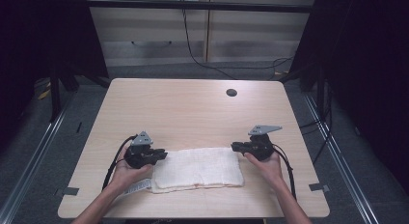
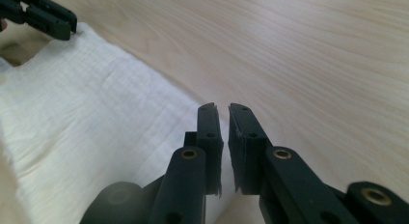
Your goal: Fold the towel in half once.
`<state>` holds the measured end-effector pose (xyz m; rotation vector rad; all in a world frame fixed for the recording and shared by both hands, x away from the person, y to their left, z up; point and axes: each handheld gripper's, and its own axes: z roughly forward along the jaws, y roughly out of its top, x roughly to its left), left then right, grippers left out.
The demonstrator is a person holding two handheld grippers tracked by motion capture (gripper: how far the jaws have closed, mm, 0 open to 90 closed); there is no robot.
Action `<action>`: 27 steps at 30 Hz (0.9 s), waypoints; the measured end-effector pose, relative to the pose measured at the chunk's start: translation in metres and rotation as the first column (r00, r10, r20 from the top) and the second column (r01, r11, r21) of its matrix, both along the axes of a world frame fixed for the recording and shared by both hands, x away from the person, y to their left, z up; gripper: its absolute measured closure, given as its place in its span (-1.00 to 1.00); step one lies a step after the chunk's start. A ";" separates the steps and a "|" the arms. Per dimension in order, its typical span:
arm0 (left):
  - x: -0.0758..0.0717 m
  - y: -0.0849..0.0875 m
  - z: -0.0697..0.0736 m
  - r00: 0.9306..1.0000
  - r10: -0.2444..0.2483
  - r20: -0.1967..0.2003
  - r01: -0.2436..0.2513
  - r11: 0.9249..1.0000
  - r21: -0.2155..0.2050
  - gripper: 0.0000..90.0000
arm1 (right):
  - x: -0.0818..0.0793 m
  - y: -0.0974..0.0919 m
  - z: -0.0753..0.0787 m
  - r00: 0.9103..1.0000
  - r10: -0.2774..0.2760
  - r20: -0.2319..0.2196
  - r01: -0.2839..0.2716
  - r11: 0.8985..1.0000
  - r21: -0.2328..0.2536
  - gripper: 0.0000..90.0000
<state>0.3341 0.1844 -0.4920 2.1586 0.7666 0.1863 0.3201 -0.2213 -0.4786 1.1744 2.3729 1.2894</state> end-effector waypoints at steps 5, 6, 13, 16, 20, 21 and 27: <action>0.001 0.002 -0.011 1.000 0.001 0.001 -0.001 1.000 0.031 0.74 | 0.022 0.008 -0.016 0.999 0.001 -0.047 -0.002 1.000 -0.009 0.82; 0.001 0.003 -0.011 1.000 0.002 -0.001 -0.002 0.999 0.034 0.74 | 0.023 0.010 -0.018 0.999 -0.003 -0.052 0.002 1.000 -0.022 0.78; 0.000 0.002 -0.012 1.000 0.002 0.026 -0.003 0.999 0.036 0.74 | 0.021 0.010 -0.024 0.998 0.020 -0.065 -0.024 0.997 -0.072 0.60; 0.000 0.003 -0.013 0.999 0.004 0.034 -0.006 0.999 0.039 0.74 | 0.020 0.010 -0.026 0.998 0.013 -0.068 -0.020 0.995 -0.097 0.50; 0.002 0.005 -0.014 1.000 0.026 0.012 -0.026 1.000 0.009 0.74 | 0.019 0.009 -0.026 0.997 0.016 -0.074 -0.022 0.996 -0.083 0.49; 0.002 0.005 -0.014 1.000 0.027 0.012 -0.027 1.000 0.004 0.74 | 0.019 0.010 -0.026 0.997 0.021 -0.075 -0.027 0.996 -0.084 0.53; 0.001 0.005 -0.014 0.999 0.026 0.028 -0.027 0.999 0.025 0.74 | 0.015 0.007 -0.026 0.996 0.048 -0.074 -0.055 0.994 -0.096 0.89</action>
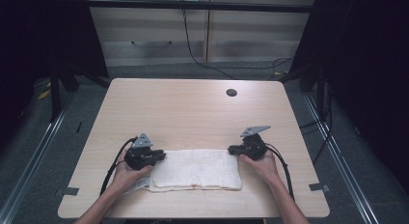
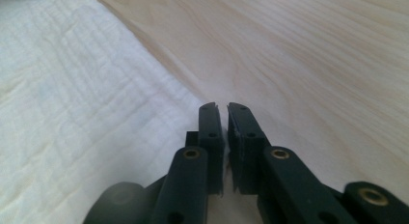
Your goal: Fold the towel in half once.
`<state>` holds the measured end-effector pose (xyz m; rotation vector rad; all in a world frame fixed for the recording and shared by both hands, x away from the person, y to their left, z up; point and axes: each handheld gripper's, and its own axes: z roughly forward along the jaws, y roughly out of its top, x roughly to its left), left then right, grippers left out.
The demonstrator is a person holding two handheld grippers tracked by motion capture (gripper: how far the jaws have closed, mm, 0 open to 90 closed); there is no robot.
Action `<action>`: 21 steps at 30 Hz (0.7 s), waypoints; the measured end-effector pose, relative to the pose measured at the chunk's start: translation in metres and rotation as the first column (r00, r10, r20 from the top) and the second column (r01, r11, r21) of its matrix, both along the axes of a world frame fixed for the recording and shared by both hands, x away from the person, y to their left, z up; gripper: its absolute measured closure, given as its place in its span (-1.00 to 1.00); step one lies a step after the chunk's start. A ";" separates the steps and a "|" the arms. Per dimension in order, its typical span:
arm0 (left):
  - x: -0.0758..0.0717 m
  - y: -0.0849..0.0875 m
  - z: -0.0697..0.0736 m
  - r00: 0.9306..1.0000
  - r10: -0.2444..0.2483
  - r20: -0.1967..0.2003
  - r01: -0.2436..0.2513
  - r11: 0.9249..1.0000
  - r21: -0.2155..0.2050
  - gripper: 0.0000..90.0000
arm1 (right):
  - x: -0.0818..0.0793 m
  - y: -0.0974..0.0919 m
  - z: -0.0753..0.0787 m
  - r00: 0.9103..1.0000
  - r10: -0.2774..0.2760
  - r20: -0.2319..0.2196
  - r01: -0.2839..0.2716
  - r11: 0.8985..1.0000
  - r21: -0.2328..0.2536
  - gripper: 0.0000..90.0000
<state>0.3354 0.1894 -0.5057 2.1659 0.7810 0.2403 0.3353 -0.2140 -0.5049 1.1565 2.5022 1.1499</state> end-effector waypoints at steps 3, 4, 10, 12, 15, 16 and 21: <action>0.001 0.001 0.001 1.000 0.004 0.008 -0.004 1.000 0.013 0.74 | -0.001 -0.003 0.001 1.000 -0.022 0.004 0.022 1.000 -0.011 0.95; 0.001 0.001 0.001 1.000 0.004 0.005 -0.004 1.000 0.013 0.75 | -0.001 -0.005 0.002 1.000 -0.031 0.001 0.031 0.999 -0.016 0.96; 0.003 0.002 0.004 1.000 0.015 -0.026 -0.015 1.000 -0.002 0.66 | -0.001 -0.007 0.001 0.999 -0.043 -0.003 0.043 0.999 -0.003 0.96; 0.006 0.007 0.008 0.999 0.029 -0.014 -0.029 0.999 -0.035 0.62 | -0.001 -0.006 0.001 0.999 -0.044 -0.004 0.044 0.999 -0.004 0.96; 0.014 0.013 0.016 0.998 0.050 -0.031 -0.052 0.996 -0.069 0.55 | 0.000 -0.007 0.001 0.999 -0.049 -0.010 0.049 0.999 0.005 0.96; 0.017 0.016 0.017 0.998 0.066 -0.025 -0.067 0.995 -0.079 0.54 | 0.001 -0.007 0.001 0.999 -0.050 -0.010 0.050 0.999 -0.001 0.96; 0.031 0.018 0.012 0.994 0.073 -0.085 -0.080 0.993 -0.085 0.43 | 0.001 -0.006 0.001 0.999 -0.049 -0.007 0.049 0.999 -0.002 0.96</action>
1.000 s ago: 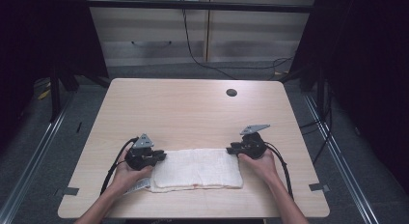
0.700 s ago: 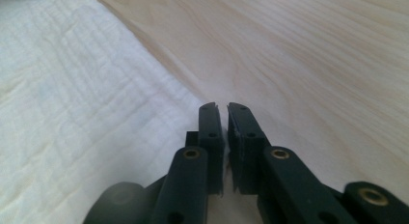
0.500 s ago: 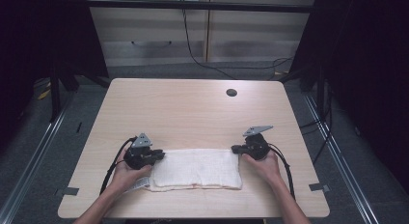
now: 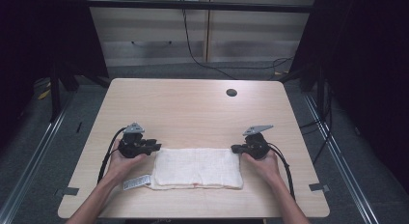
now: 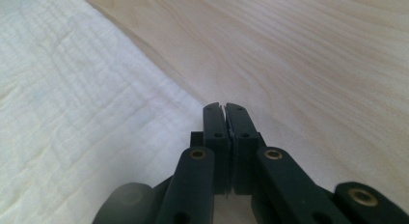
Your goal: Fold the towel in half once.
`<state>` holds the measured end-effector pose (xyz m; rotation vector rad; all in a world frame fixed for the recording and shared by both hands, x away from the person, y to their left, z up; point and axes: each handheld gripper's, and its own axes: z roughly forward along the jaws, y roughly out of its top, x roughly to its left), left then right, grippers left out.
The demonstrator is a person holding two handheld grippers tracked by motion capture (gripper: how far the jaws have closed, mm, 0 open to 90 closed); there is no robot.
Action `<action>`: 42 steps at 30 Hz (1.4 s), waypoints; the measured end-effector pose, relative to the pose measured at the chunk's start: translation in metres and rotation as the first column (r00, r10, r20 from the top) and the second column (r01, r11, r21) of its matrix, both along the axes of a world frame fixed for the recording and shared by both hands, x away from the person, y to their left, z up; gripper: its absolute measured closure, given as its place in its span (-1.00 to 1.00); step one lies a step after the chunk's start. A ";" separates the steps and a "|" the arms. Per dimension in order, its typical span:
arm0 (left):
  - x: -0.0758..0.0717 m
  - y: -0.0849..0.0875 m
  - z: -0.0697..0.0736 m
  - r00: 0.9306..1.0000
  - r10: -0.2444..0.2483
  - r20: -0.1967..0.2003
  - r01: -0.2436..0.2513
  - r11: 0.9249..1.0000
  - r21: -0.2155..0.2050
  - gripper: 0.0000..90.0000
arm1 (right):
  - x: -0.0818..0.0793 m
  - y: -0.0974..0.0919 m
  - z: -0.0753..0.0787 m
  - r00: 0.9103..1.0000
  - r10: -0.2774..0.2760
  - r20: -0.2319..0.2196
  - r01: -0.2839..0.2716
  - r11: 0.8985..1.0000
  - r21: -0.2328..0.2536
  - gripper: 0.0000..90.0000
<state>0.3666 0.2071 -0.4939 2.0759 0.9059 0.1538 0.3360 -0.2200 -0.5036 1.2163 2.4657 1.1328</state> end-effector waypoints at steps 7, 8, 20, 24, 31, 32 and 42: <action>0.001 -0.005 -0.007 1.000 -0.016 -0.021 0.017 0.999 0.051 0.38 | 0.000 -0.001 0.000 1.000 0.000 -0.001 0.000 1.000 0.004 0.96; 0.001 -0.005 -0.008 1.000 -0.016 -0.020 0.017 0.998 0.058 0.38 | 0.000 0.000 0.000 1.000 0.000 -0.001 0.000 1.000 0.005 0.96; -0.008 -0.010 -0.011 0.996 -0.083 0.008 0.083 0.995 0.059 0.87 | 0.002 -0.001 -0.001 1.000 0.001 0.002 -0.001 1.000 0.020 0.97; -0.010 -0.012 -0.011 0.997 -0.075 0.032 0.072 0.995 0.074 0.89 | 0.002 -0.001 0.002 1.000 -0.010 0.008 0.009 0.999 0.044 0.97; -0.009 -0.012 -0.012 0.997 -0.072 0.027 0.070 0.995 0.066 0.90 | 0.001 -0.003 0.011 0.999 -0.020 0.049 0.015 0.995 0.099 0.97; -0.009 -0.012 -0.012 0.997 -0.073 0.028 0.071 0.995 0.063 0.90 | 0.001 -0.003 0.013 0.998 -0.022 0.055 0.016 0.994 0.106 0.97; -0.007 -0.011 -0.013 0.997 -0.071 0.026 0.070 0.996 0.050 0.90 | -0.003 -0.005 0.030 0.995 -0.032 0.099 0.015 0.984 0.175 0.97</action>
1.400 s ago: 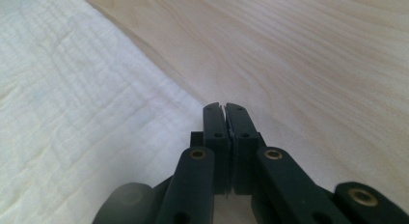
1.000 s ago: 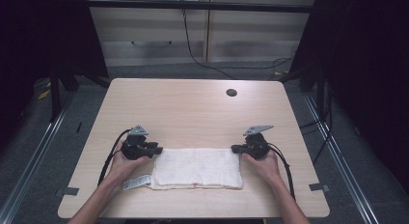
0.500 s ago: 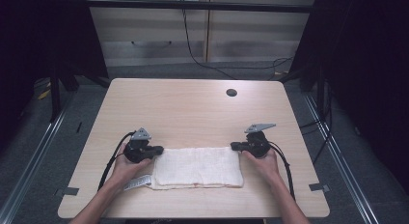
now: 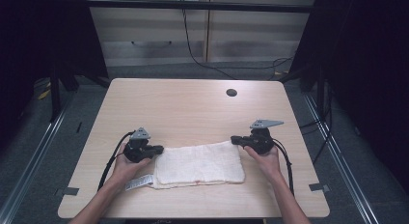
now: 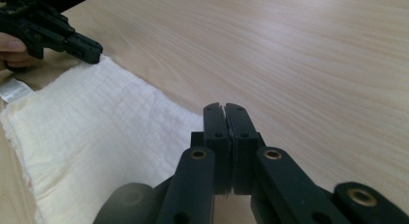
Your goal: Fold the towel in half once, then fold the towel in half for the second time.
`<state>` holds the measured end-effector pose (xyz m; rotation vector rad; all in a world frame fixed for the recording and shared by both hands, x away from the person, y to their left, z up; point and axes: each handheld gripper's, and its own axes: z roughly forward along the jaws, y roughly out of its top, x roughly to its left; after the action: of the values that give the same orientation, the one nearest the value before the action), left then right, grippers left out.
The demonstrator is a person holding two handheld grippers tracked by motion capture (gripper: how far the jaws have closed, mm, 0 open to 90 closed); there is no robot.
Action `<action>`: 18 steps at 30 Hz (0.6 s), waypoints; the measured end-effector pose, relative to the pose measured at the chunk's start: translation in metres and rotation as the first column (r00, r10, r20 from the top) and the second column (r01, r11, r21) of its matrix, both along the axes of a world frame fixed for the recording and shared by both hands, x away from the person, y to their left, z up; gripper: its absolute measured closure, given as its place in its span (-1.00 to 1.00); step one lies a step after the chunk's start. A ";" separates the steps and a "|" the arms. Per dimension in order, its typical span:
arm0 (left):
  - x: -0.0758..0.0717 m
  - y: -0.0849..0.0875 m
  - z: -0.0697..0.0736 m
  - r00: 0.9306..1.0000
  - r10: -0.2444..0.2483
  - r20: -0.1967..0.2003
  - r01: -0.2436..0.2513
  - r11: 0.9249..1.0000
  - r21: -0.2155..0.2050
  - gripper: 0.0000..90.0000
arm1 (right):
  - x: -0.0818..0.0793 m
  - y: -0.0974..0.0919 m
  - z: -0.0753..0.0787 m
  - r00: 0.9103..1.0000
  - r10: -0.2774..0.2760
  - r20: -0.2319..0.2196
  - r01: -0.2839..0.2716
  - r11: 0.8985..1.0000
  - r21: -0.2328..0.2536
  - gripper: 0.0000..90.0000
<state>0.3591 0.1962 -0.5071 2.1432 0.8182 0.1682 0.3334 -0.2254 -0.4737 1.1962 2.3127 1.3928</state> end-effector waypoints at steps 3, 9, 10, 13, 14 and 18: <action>-0.001 0.000 0.000 1.000 0.003 0.003 -0.003 1.000 0.001 0.90 | -0.001 0.001 0.004 1.000 0.008 0.011 -0.008 1.000 0.011 0.97; -0.002 -0.002 0.000 1.000 0.016 0.012 -0.016 1.000 0.012 0.90 | -0.008 0.006 0.011 0.999 0.035 0.040 -0.036 0.999 0.012 0.97; -0.002 -0.002 0.001 1.000 0.020 0.011 -0.020 1.000 0.013 0.90 | -0.009 0.006 0.013 0.998 0.039 0.046 -0.040 0.999 0.012 0.97; -0.004 -0.002 0.000 0.999 0.041 -0.001 -0.041 0.999 0.001 0.90 | -0.015 0.008 0.019 0.997 0.041 0.060 -0.042 0.999 0.014 0.97; -0.004 -0.002 0.000 0.999 0.042 0.011 -0.043 0.999 0.009 0.90 | -0.018 0.008 0.022 0.997 0.046 0.066 -0.047 0.999 0.023 0.97; -0.005 -0.003 0.000 0.999 0.044 0.011 -0.044 0.999 0.013 0.90 | -0.027 0.010 0.029 0.994 0.068 0.082 -0.070 0.997 0.027 0.97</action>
<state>0.3543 0.1932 -0.5067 2.1357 0.8603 0.2076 0.3066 -0.2149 -0.4450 1.0565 2.3053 1.4759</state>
